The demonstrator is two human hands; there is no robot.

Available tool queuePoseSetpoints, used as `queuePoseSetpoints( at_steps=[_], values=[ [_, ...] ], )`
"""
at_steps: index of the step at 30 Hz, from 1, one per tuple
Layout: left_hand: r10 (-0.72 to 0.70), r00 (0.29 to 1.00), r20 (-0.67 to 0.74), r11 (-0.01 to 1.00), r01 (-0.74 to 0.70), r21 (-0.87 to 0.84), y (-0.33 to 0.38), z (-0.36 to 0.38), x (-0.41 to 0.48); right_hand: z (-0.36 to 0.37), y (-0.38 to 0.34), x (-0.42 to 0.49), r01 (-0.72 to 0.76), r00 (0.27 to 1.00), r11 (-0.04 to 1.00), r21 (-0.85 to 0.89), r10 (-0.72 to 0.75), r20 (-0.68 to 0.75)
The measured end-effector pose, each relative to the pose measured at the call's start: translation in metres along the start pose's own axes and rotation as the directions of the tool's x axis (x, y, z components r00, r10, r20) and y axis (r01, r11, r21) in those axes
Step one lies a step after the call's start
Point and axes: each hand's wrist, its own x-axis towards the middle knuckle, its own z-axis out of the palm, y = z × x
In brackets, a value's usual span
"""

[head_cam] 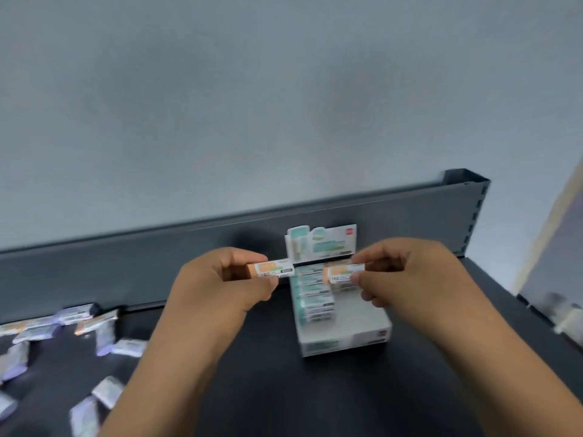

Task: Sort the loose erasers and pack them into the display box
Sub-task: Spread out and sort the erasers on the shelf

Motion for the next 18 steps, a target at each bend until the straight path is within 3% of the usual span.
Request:
queuePoseSetpoints(
  at_steps=[7,18],
  values=[
    [-0.062,0.998,0.002,0.994,0.062,0.087,0.010,0.064,0.000,-0.028,0.009,0.056,0.176,0.980,0.914,-0.365,-0.128,0.152],
    [-0.110,0.992,-0.063,0.989,0.115,0.092,0.010,0.072,0.015,-0.009,0.035,0.063,0.235,0.964,0.839,-0.492,-0.137,0.227]
  ],
)
